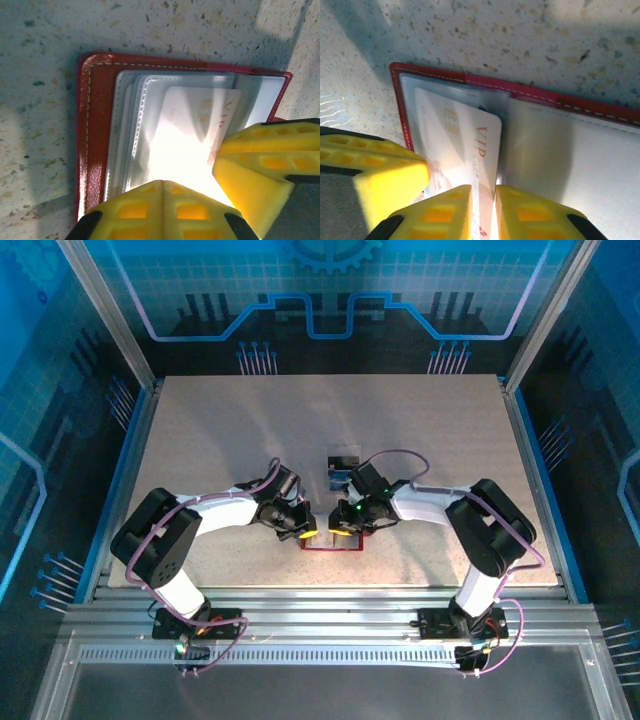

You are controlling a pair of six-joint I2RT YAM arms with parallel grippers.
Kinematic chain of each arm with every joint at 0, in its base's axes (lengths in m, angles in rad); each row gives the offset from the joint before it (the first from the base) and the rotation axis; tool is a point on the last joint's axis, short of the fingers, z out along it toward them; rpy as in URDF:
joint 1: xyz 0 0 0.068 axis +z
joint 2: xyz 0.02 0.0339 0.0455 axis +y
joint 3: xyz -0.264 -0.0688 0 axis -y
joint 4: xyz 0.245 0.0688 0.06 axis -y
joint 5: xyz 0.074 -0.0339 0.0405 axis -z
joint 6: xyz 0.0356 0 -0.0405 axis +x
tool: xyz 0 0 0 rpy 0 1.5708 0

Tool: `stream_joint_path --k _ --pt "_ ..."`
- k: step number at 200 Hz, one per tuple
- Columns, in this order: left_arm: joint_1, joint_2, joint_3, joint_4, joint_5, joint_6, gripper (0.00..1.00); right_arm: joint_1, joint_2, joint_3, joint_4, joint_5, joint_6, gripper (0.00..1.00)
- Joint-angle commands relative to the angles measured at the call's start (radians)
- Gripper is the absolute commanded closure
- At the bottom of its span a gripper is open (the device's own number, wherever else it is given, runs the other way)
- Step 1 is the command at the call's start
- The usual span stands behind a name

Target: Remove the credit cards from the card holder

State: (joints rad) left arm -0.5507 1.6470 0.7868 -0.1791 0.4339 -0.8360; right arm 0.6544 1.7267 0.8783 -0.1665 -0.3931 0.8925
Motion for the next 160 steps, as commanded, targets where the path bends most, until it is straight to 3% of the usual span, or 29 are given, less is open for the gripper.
stream_joint_path --k 1,54,109,160 --pt "0.008 0.008 0.003 -0.032 0.006 0.015 0.99 0.014 -0.03 0.011 -0.005 -0.009 0.001 0.8" --pt "0.009 0.002 0.007 -0.036 0.005 0.017 0.99 0.014 -0.017 -0.021 0.051 -0.049 0.028 0.8" --pt "0.007 0.003 0.008 -0.041 0.005 0.018 0.99 0.016 -0.058 -0.004 -0.086 0.056 -0.03 0.8" --pt "0.007 0.004 0.01 -0.042 0.003 0.017 0.99 0.017 -0.01 -0.034 0.106 -0.094 0.052 0.8"
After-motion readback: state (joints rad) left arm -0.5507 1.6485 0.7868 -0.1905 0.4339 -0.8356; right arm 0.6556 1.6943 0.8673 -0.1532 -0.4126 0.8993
